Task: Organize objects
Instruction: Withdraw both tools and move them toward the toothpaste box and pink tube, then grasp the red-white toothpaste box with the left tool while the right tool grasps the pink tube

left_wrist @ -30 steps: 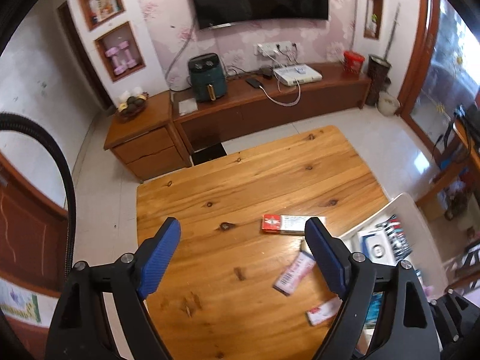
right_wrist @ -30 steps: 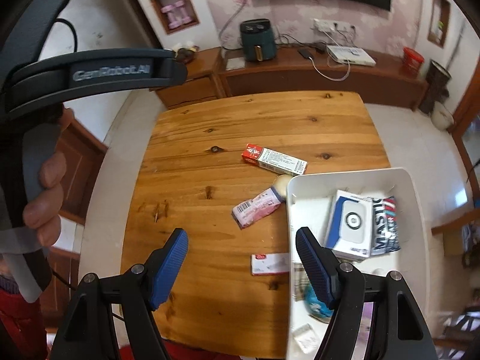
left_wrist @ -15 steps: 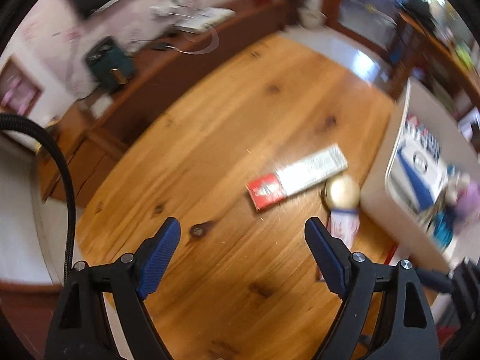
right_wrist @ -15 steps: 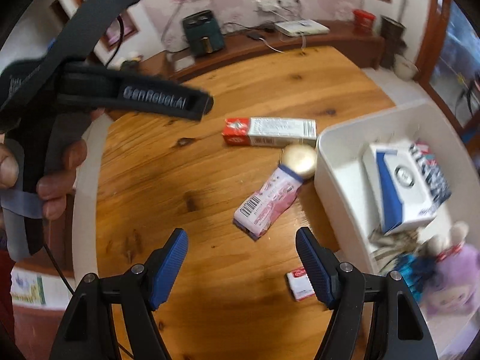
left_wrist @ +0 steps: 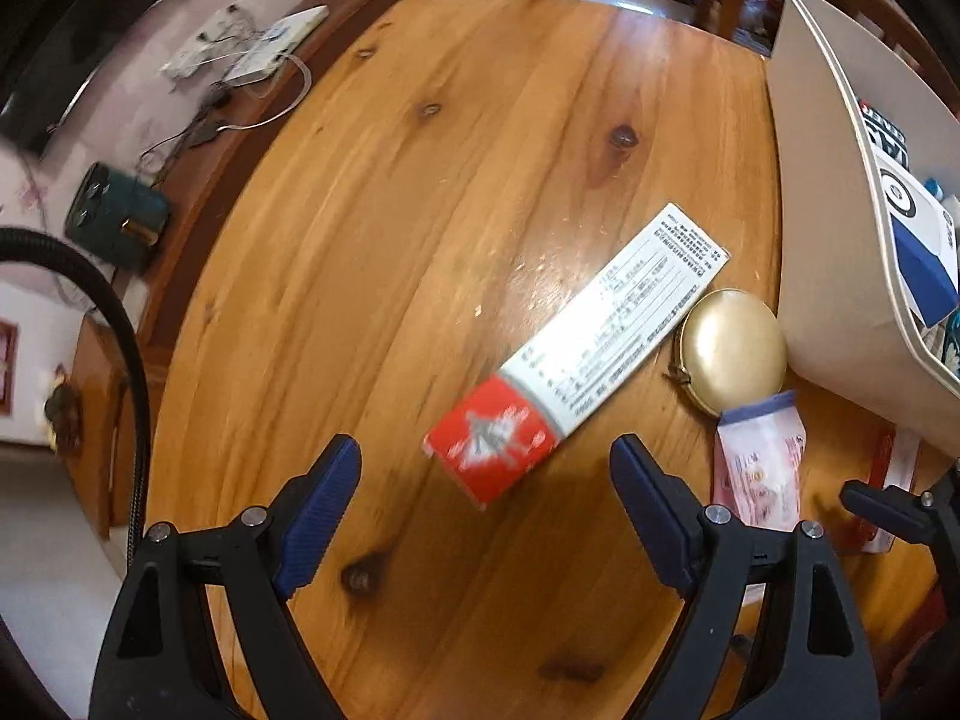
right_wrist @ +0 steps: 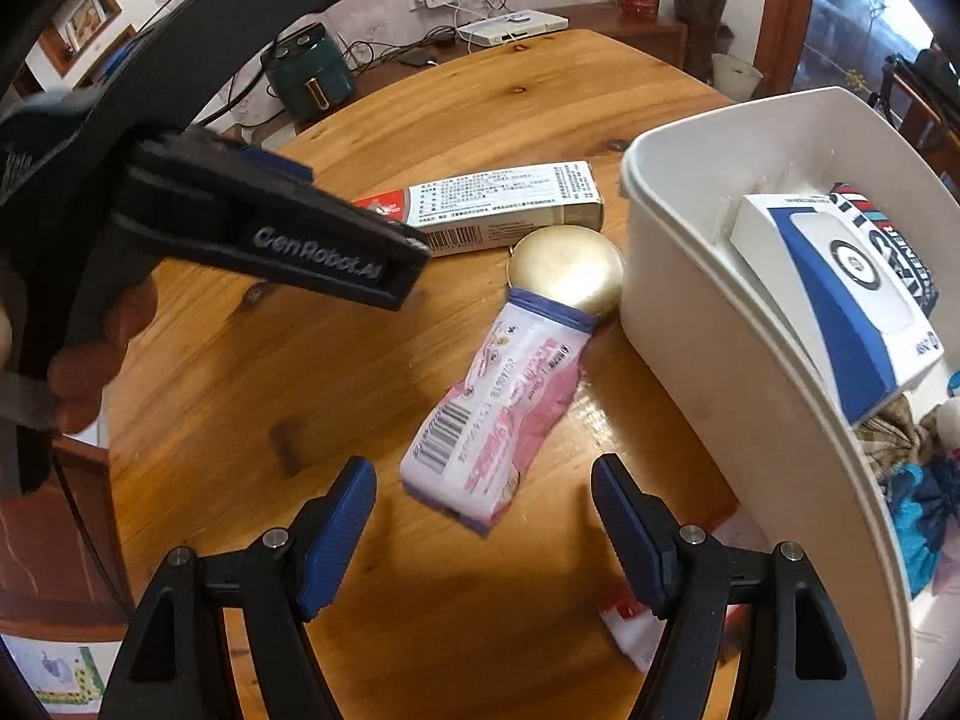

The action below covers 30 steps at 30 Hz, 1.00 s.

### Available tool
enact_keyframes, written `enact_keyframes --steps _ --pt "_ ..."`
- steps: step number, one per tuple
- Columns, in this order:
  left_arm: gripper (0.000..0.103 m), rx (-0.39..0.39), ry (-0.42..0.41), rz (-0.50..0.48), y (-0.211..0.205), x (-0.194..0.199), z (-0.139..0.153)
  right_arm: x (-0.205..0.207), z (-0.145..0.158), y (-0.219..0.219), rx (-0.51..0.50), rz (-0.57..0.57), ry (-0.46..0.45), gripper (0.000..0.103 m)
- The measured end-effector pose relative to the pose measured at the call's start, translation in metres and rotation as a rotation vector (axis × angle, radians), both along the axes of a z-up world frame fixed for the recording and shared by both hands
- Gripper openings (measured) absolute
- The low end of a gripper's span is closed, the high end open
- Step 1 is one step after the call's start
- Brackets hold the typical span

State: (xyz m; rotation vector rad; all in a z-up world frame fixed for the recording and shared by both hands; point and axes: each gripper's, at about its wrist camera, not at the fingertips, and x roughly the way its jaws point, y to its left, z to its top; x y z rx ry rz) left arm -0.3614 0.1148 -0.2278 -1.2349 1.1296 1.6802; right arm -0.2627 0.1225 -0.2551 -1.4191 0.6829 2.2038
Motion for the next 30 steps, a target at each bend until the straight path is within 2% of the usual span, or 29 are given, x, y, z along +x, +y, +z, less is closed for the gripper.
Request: enact_keyframes --steps 5,10,13,14,16,17,19,20,26,30 --pt "0.087 -0.020 -0.031 -0.060 0.009 -0.004 -0.013 -0.007 -0.011 0.006 -0.007 -0.028 -0.009 0.075" --pt "0.088 -0.007 -0.110 -0.044 0.020 -0.011 -0.020 -0.011 -0.015 0.009 0.024 -0.042 -0.012 0.075" --pt "0.086 0.009 -0.117 -0.038 0.026 -0.013 -0.019 -0.012 -0.015 0.007 0.058 -0.031 -0.029 0.074" --pt "0.082 0.014 -0.126 -0.035 0.027 -0.013 -0.019 -0.011 -0.015 0.005 0.075 -0.030 -0.034 0.073" --pt "0.070 0.037 -0.166 -0.032 0.025 -0.013 -0.018 -0.010 -0.015 0.004 0.108 -0.027 -0.053 0.064" --pt "0.061 0.044 -0.166 -0.033 0.026 -0.012 -0.016 -0.009 -0.015 0.003 0.124 -0.024 -0.060 0.061" --pt "0.044 0.052 -0.164 -0.048 0.026 -0.007 -0.014 -0.007 -0.014 0.003 0.144 -0.021 -0.067 0.045" --pt "0.038 0.054 -0.163 -0.051 0.026 -0.005 -0.013 -0.005 -0.013 0.004 0.149 -0.020 -0.066 0.042" --pt "0.037 0.039 -0.119 0.001 0.015 0.003 -0.010 -0.003 -0.012 0.003 0.140 0.006 -0.063 0.038" --pt "0.037 0.050 -0.116 0.109 -0.004 0.005 -0.002 0.003 -0.006 0.001 0.121 0.032 -0.060 0.037"
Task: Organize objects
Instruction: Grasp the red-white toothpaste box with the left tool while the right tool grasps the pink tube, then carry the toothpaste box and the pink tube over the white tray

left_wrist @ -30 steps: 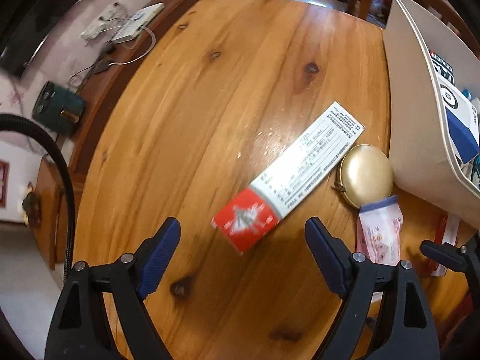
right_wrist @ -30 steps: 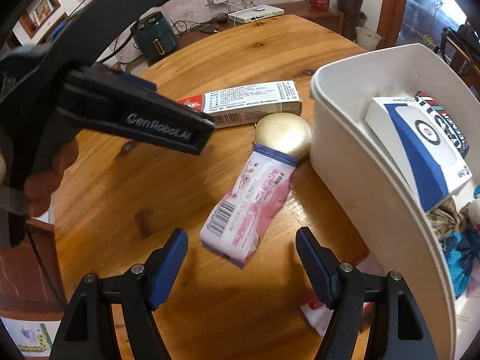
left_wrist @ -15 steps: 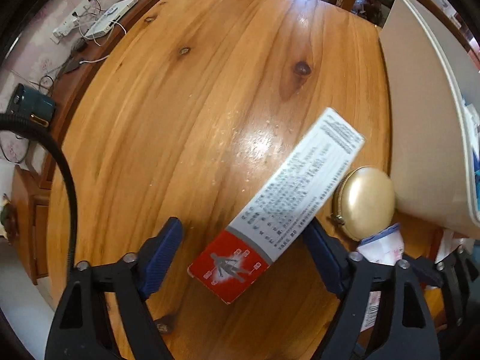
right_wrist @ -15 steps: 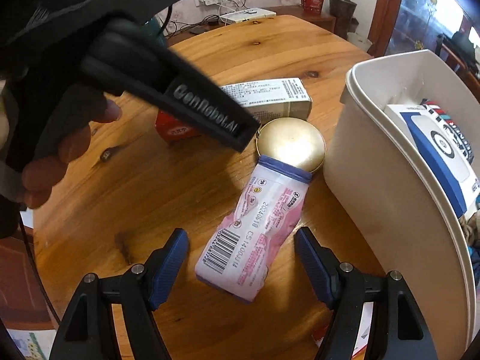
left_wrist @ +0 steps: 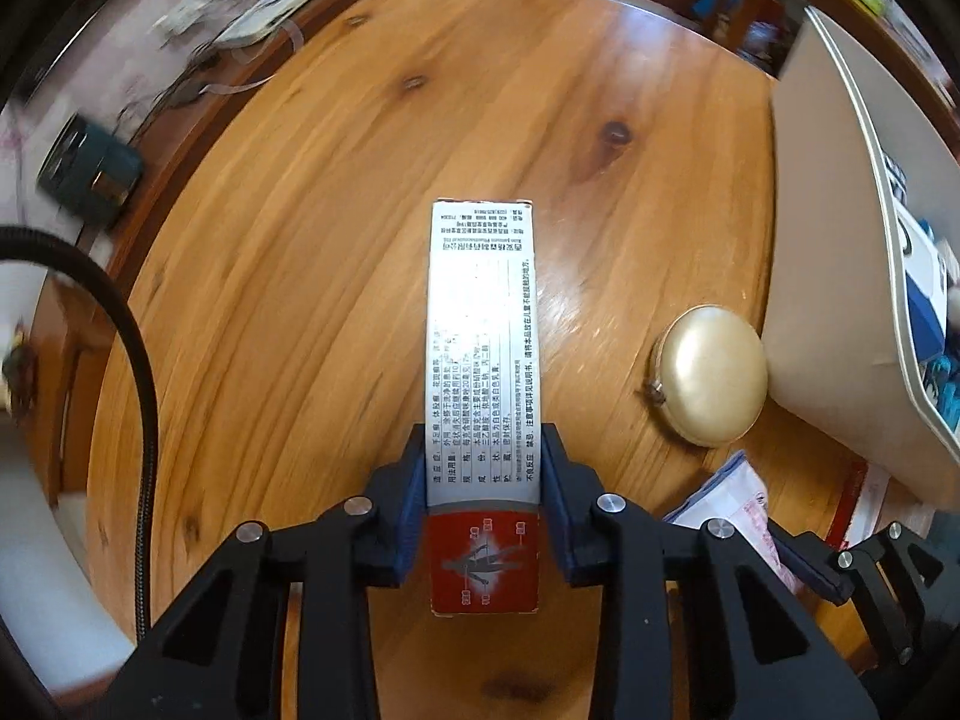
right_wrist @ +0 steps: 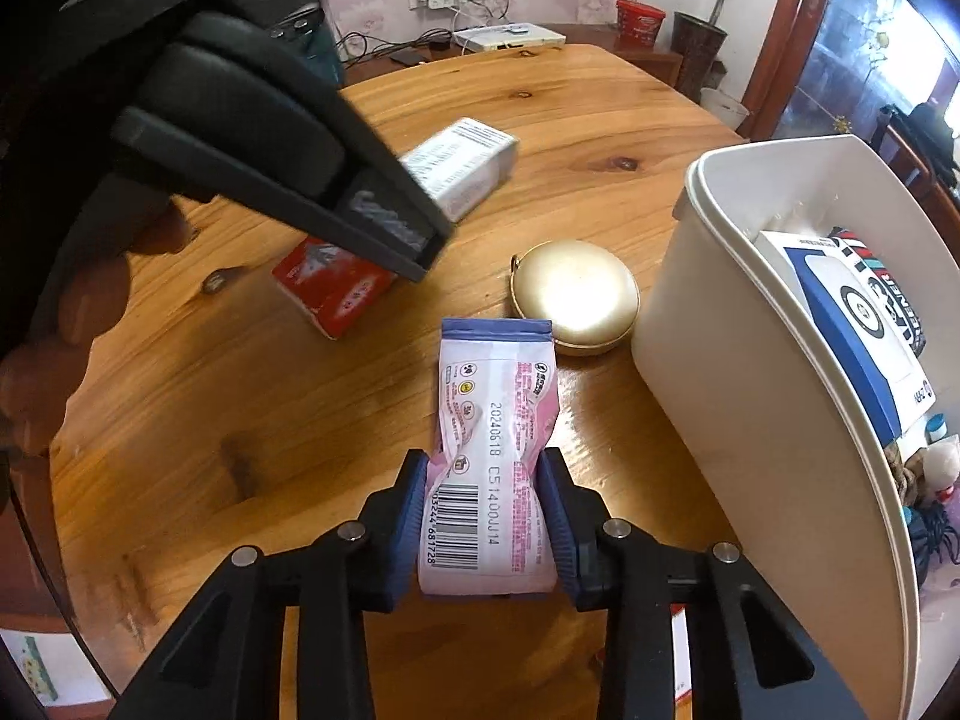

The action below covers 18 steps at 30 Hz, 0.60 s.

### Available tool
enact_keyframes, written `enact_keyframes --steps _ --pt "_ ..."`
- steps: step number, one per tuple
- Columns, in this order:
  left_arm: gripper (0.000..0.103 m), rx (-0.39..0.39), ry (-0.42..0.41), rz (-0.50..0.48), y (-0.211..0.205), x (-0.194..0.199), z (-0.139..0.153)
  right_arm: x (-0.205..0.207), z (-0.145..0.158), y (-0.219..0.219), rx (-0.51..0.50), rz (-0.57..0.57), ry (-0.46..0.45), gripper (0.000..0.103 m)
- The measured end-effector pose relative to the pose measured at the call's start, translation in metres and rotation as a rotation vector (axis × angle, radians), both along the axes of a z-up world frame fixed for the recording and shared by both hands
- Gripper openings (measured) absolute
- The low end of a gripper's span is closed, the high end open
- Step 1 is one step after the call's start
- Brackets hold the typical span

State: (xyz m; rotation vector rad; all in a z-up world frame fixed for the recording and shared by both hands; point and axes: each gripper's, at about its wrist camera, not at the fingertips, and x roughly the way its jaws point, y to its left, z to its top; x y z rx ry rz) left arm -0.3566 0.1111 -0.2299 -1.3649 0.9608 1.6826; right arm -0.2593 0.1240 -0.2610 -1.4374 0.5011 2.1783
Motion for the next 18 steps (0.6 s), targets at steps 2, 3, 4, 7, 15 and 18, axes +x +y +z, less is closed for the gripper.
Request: enact_keyframes --steps 2,3,4,7,15,18 --pt "0.037 0.007 -0.008 0.052 -0.008 0.002 0.006 0.000 0.007 0.002 -0.002 0.020 0.007 0.037" --pt "0.037 0.011 -0.007 0.094 -0.013 0.003 0.011 0.002 0.011 0.002 -0.005 0.029 0.009 0.037" --pt "0.037 0.016 -0.009 0.116 -0.020 0.004 0.015 0.004 0.016 0.001 -0.008 0.039 0.014 0.037" --pt "0.037 0.023 -0.009 0.207 -0.034 0.008 0.028 0.010 0.032 0.001 -0.016 0.079 0.023 0.037" --pt "0.037 0.077 0.019 0.439 -0.067 0.037 0.077 0.022 0.066 0.005 -0.040 0.165 0.044 0.037" --pt "0.037 0.102 0.024 0.515 -0.076 0.034 0.091 0.033 0.085 -0.010 -0.033 0.202 0.051 0.037"
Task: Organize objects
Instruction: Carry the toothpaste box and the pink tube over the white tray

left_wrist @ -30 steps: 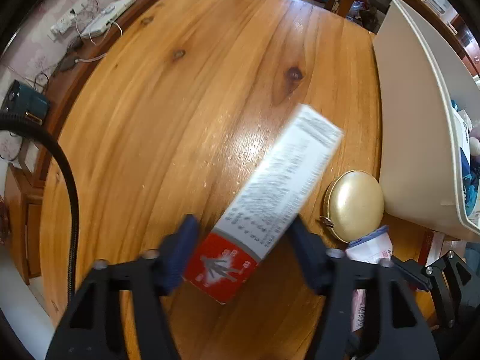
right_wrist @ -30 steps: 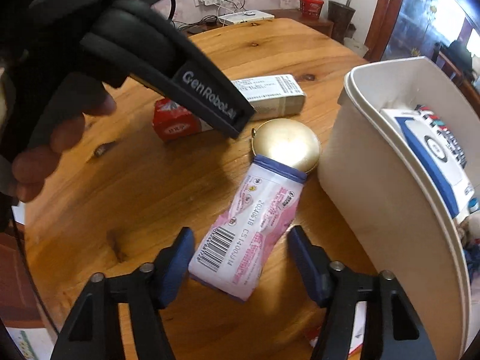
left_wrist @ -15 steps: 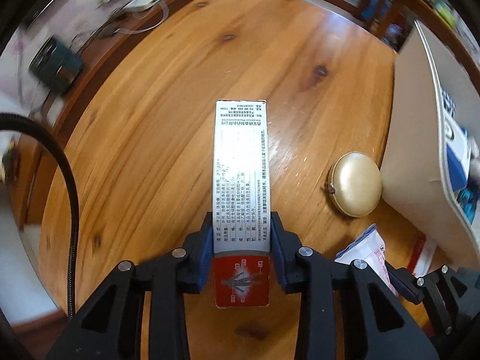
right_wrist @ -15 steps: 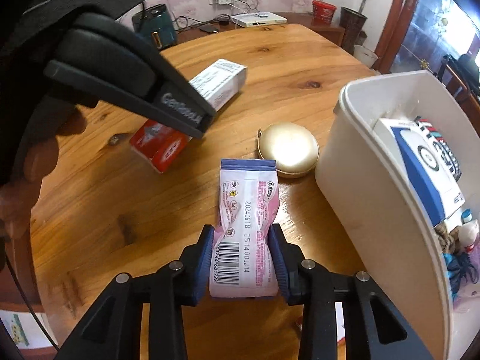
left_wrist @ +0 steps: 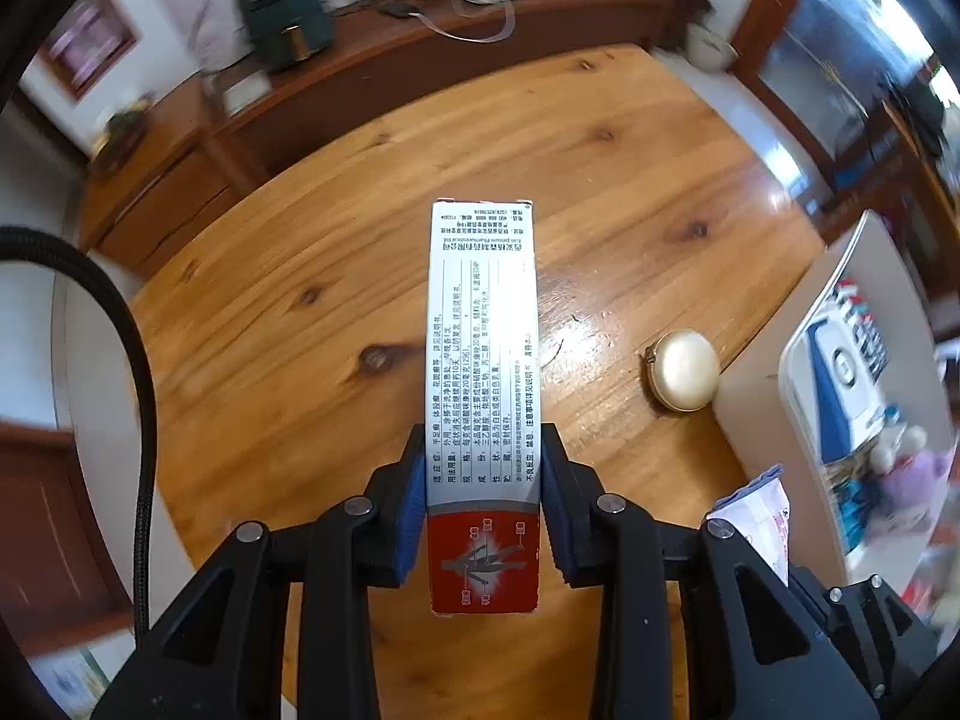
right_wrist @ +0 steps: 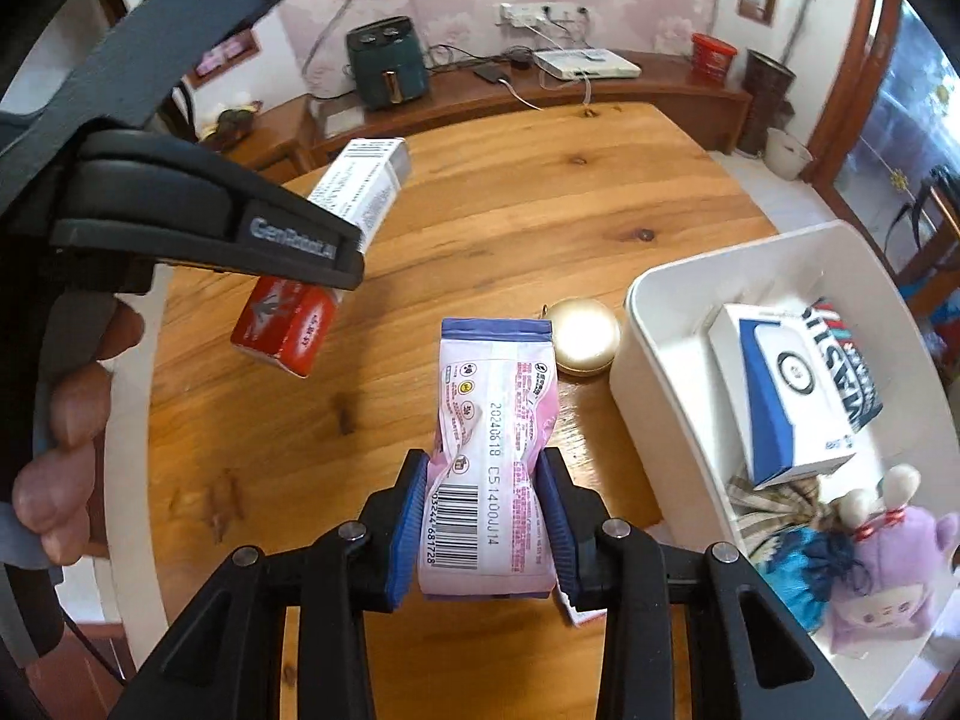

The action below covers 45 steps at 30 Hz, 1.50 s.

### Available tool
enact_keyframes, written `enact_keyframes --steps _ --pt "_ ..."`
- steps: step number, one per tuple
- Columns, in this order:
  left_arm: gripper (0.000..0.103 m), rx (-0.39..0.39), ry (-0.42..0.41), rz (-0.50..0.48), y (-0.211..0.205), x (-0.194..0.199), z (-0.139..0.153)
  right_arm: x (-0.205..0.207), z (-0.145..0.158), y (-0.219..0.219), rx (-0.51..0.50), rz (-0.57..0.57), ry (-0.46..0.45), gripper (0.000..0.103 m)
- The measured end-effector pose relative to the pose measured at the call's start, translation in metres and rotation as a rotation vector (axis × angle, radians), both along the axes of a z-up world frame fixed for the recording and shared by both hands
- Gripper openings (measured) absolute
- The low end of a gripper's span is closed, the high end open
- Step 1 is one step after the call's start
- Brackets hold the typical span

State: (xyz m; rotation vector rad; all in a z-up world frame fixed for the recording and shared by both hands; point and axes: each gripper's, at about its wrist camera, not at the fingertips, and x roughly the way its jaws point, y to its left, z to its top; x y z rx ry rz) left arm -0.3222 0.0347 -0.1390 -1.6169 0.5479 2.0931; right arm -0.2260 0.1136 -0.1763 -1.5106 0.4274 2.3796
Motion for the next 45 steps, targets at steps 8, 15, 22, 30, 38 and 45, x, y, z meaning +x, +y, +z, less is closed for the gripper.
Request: enact_keyframes --steps 8,15,22,30,38,45 --pt "0.037 0.059 0.062 0.161 -0.017 0.021 0.049 0.017 0.050 0.010 -0.025 0.106 0.050 0.037" --pt "0.037 0.095 0.131 0.253 -0.007 0.068 0.090 0.049 0.090 0.041 -0.035 0.184 0.075 0.037" --pt "0.037 0.138 0.157 0.314 0.023 0.117 0.109 0.078 0.119 0.089 0.003 0.252 0.102 0.037" --pt "0.037 0.179 0.155 0.345 0.062 0.159 0.108 0.110 0.134 0.147 0.041 0.289 0.123 0.037" --pt "0.037 0.180 0.134 0.354 0.097 0.179 0.096 0.127 0.124 0.188 0.060 0.305 0.102 0.037" --pt "0.037 0.156 0.111 0.361 0.120 0.179 0.077 0.122 0.103 0.210 0.039 0.289 0.053 0.037"
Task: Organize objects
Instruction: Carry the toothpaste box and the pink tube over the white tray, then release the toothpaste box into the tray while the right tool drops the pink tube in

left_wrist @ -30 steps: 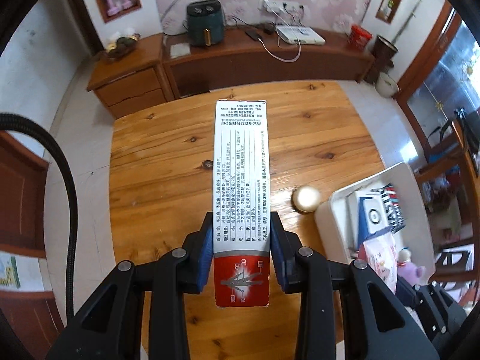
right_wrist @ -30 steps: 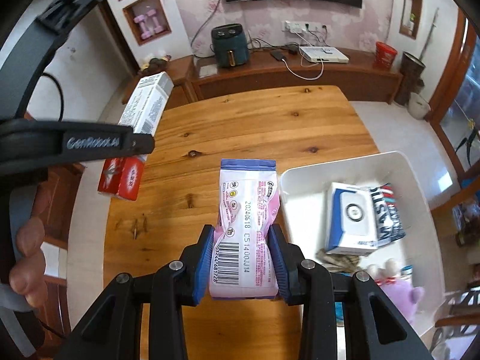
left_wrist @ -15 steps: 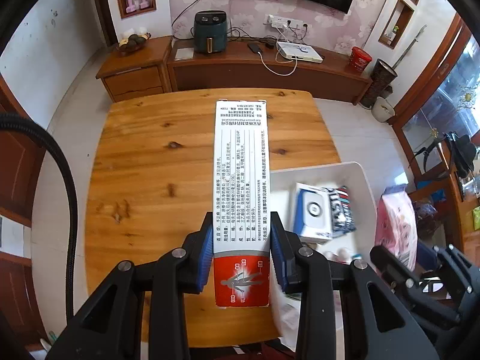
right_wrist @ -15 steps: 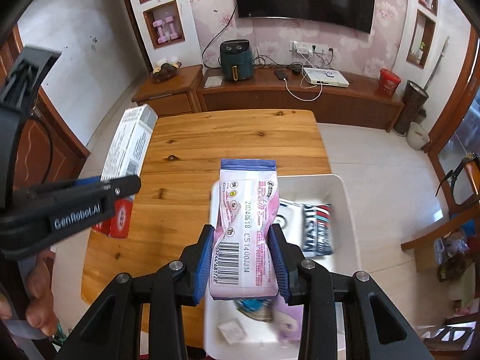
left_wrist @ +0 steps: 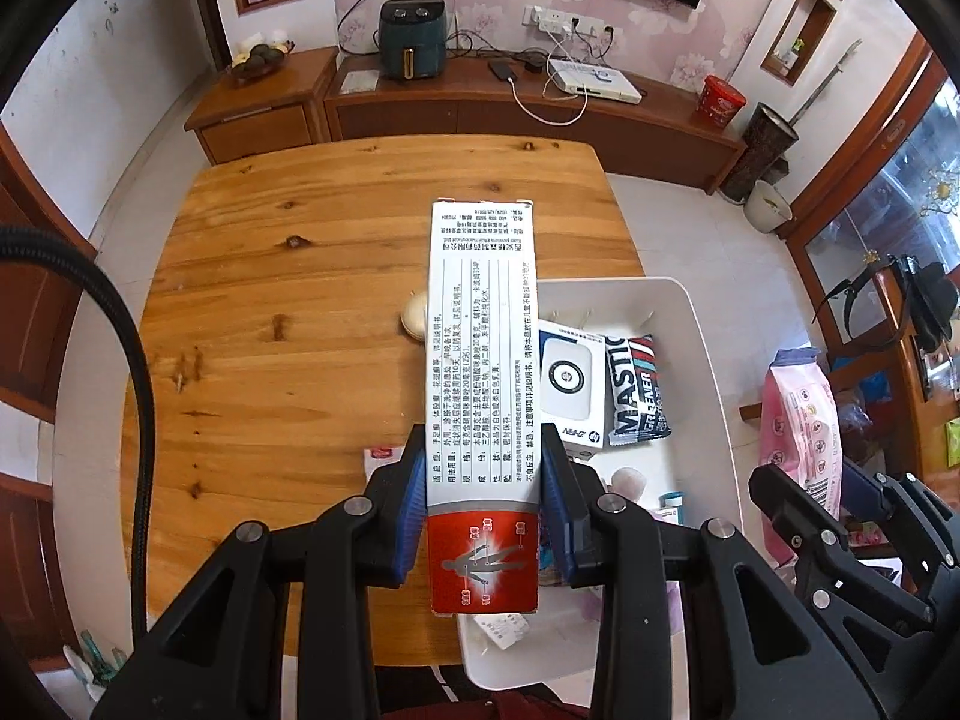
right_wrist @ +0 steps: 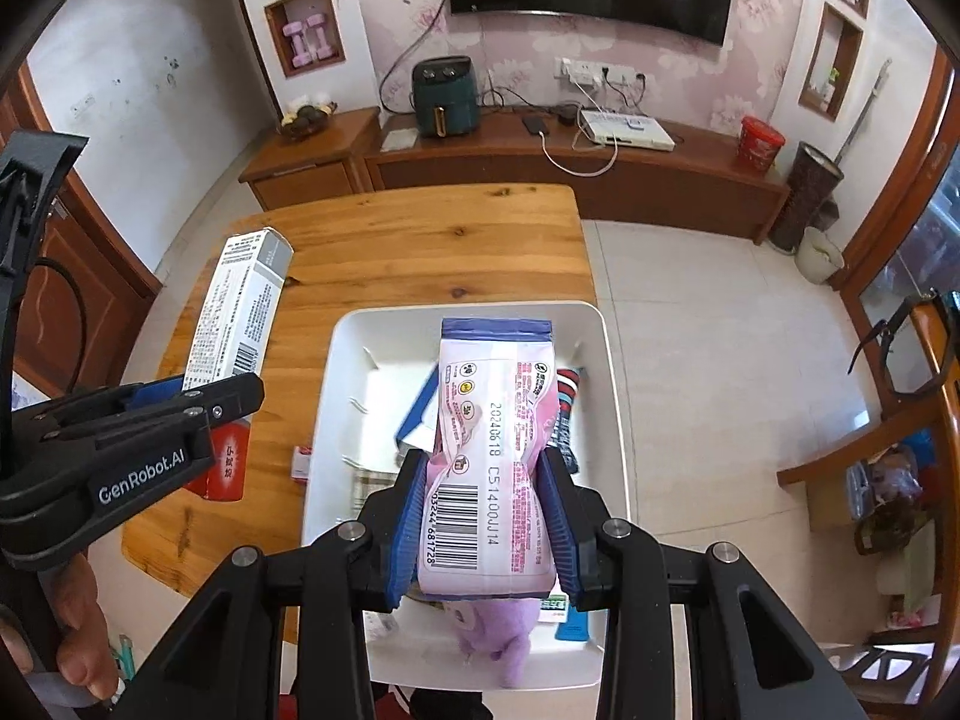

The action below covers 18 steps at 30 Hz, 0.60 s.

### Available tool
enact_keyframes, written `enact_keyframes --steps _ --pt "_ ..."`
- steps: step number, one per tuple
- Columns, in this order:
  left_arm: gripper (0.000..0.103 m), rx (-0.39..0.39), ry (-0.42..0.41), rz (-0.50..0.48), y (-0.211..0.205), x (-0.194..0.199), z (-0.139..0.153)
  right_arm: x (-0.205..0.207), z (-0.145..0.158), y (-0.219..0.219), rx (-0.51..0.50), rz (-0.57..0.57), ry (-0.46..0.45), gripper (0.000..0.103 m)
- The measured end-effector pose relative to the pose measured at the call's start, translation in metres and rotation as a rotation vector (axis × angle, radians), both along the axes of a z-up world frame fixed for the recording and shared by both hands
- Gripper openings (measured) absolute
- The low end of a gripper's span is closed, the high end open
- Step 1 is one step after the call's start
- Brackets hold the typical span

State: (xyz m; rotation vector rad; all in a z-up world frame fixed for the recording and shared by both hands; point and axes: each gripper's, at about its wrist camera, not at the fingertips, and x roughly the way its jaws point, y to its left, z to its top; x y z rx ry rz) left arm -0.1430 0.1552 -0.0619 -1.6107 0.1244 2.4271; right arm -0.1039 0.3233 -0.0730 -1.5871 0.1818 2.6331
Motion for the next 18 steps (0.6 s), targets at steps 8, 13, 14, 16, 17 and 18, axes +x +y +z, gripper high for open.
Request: enact_keyframes --steps 8,13,14,16,17,18 --pt "0.037 -0.042 -0.020 0.001 0.016 -0.003 -0.025 -0.005 -0.018 0.008 -0.017 0.000 -0.041 0.038" --pt "0.038 -0.056 -0.035 0.001 0.025 -0.006 -0.036 -0.010 -0.028 0.013 -0.019 -0.005 -0.070 0.038" --pt "0.038 -0.057 -0.038 0.003 0.025 -0.007 -0.038 -0.012 -0.030 0.014 -0.021 -0.008 -0.077 0.038" --pt "0.038 -0.063 -0.038 0.005 0.026 -0.008 -0.041 -0.013 -0.035 0.015 -0.020 -0.009 -0.087 0.038" --pt "0.038 -0.069 -0.038 0.005 0.027 -0.008 -0.042 -0.014 -0.037 0.016 -0.022 -0.007 -0.094 0.038" --pt "0.038 -0.072 -0.038 0.006 0.028 -0.009 -0.043 -0.015 -0.039 0.016 -0.025 -0.006 -0.098 0.038"
